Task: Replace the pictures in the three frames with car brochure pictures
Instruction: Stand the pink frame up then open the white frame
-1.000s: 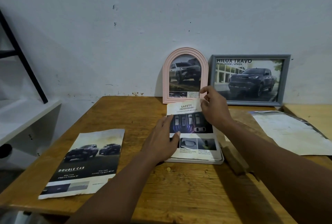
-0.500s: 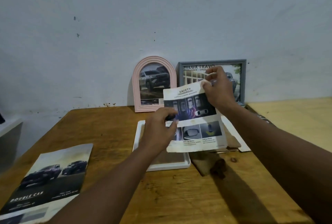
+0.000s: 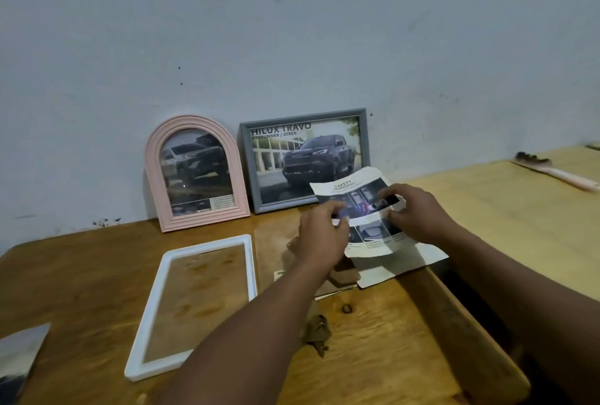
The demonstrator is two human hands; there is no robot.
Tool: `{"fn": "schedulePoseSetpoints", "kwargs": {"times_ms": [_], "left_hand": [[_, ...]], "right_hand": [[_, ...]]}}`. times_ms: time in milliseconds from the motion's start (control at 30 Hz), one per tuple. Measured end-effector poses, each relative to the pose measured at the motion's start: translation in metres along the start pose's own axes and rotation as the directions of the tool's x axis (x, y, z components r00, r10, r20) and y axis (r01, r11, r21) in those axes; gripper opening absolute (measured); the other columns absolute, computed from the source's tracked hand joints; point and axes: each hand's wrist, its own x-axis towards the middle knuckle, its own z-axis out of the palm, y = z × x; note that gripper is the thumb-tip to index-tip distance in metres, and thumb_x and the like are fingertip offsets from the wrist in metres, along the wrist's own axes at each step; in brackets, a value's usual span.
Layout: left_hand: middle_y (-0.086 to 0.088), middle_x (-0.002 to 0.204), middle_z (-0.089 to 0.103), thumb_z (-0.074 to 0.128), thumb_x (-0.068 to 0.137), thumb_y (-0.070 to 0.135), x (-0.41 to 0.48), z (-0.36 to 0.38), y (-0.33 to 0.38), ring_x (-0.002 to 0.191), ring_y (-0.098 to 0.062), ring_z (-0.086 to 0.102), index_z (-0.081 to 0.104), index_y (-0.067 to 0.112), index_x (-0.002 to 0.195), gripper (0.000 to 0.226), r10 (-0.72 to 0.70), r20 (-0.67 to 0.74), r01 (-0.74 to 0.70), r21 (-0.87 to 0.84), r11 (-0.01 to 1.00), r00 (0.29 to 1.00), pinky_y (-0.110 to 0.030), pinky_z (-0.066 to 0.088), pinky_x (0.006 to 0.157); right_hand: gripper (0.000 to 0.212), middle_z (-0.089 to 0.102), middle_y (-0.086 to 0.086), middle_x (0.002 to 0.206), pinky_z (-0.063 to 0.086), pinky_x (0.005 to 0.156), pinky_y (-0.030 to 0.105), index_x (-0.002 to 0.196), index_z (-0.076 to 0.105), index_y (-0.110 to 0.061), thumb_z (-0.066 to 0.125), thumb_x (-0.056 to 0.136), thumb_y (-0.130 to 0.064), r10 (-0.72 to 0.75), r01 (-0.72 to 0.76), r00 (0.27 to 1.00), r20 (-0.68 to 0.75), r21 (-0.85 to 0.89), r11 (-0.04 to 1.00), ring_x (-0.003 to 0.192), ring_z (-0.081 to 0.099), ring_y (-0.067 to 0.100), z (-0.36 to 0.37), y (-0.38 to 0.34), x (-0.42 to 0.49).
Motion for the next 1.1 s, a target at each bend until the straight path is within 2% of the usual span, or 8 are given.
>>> {"fn": "schedulePoseSetpoints", "kwargs": {"times_ms": [67, 167, 333, 500, 600, 833, 1000, 1100], "left_hand": [[0.011, 0.125, 0.063, 0.065, 0.095, 0.036, -0.001, 0.010, -0.003, 0.109, -0.015, 0.060, 0.061, 0.041, 0.130, 0.035, 0.015, 0.183, -0.049, 0.182, 0.982, 0.983, -0.039, 0.045, 0.083], [-0.001, 0.126, 0.065, 0.062, 0.094, 0.041, -0.003, 0.017, -0.007, 0.120, -0.026, 0.051, 0.061, 0.032, 0.134, 0.041, 0.058, 0.416, -0.236, 0.391, 0.890, 0.908, -0.042, 0.048, 0.088], [-0.004, 0.127, 0.065, 0.060, 0.095, 0.046, -0.007, 0.018, -0.004, 0.122, -0.028, 0.049, 0.062, 0.029, 0.133, 0.042, 0.069, 0.455, -0.322, 0.509, 0.798, 0.888, -0.043, 0.043, 0.093], [-0.002, 0.131, 0.064, 0.060, 0.095, 0.045, -0.011, 0.003, 0.002, 0.124, -0.025, 0.053, 0.060, 0.026, 0.138, 0.047, 0.101, 0.494, -0.339, 0.422, 0.841, 0.864, -0.042, 0.048, 0.095], [-0.002, 0.138, 0.059, 0.061, 0.094, 0.046, -0.014, -0.013, 0.003, 0.127, -0.024, 0.052, 0.053, 0.030, 0.142, 0.052, 0.101, 0.467, -0.318, 0.413, 0.853, 0.878, -0.044, 0.049, 0.097], [0.003, 0.144, 0.055, 0.065, 0.094, 0.041, -0.024, -0.108, -0.018, 0.129, -0.020, 0.051, 0.050, 0.035, 0.144, 0.053, 0.050, 0.318, -0.205, 0.475, 0.856, 0.947, -0.038, 0.046, 0.101], [0.001, 0.147, 0.053, 0.067, 0.094, 0.038, -0.058, -0.214, -0.058, 0.131, -0.023, 0.052, 0.047, 0.034, 0.146, 0.055, -0.072, 0.107, 0.001, 0.553, 0.833, 0.992, -0.040, 0.047, 0.104], [0.000, 0.146, 0.054, 0.068, 0.095, 0.037, -0.090, -0.279, -0.086, 0.126, -0.024, 0.056, 0.046, 0.034, 0.146, 0.056, -0.185, -0.035, 0.176, 0.523, 0.834, 0.982, -0.041, 0.052, 0.100]], "right_hand": [[0.035, 0.062, 0.004, 0.125, 0.048, 0.063, 0.019, 0.119, 0.063, -0.022, 0.067, 0.088, -0.006, 0.014, -0.008, 0.998, 0.059, -0.094, 0.996, 0.096, 0.053, 0.016, -0.004, 0.017, 0.006], [0.039, 0.064, 0.002, 0.122, 0.051, 0.073, 0.024, 0.119, 0.064, -0.025, 0.069, 0.085, -0.007, 0.048, -0.012, 0.984, 0.174, -0.200, 0.980, 0.097, 0.056, 0.016, -0.006, 0.032, 0.005], [0.038, 0.061, -0.001, 0.132, 0.052, 0.089, 0.040, 0.124, 0.060, -0.030, 0.067, 0.089, -0.017, 0.099, -0.006, 0.959, 0.266, -0.330, 0.944, 0.114, 0.057, 0.022, 0.002, 0.038, -0.005], [0.039, 0.058, -0.001, 0.135, 0.047, 0.092, 0.045, 0.128, 0.055, -0.032, 0.065, 0.091, -0.027, 0.121, -0.016, 0.963, 0.239, -0.399, 0.917, 0.113, 0.055, 0.023, 0.000, 0.023, -0.008], [0.041, 0.060, 0.003, 0.132, 0.049, 0.095, 0.048, 0.129, 0.057, -0.025, 0.068, 0.089, -0.024, 0.040, 0.021, 0.975, 0.219, -0.269, 0.963, 0.113, 0.057, 0.024, -0.001, 0.000, -0.009], [0.039, 0.064, 0.003, 0.124, 0.051, 0.083, 0.027, 0.129, 0.058, -0.020, 0.068, 0.091, -0.016, -0.191, 0.214, 0.939, 0.285, -0.052, 0.975, 0.108, 0.062, 0.019, 0.040, -0.099, -0.021], [0.036, 0.065, -0.001, 0.116, 0.049, 0.078, 0.024, 0.126, 0.058, -0.022, 0.067, 0.092, -0.019, -0.330, 0.326, 0.870, 0.367, 0.075, 0.942, 0.102, 0.062, 0.015, 0.109, -0.196, -0.050], [0.035, 0.066, 0.000, 0.116, 0.055, 0.088, 0.033, 0.123, 0.060, -0.023, 0.069, 0.089, -0.024, -0.423, 0.400, 0.796, 0.433, 0.149, 0.905, 0.102, 0.063, 0.016, 0.159, -0.254, -0.071]]}}
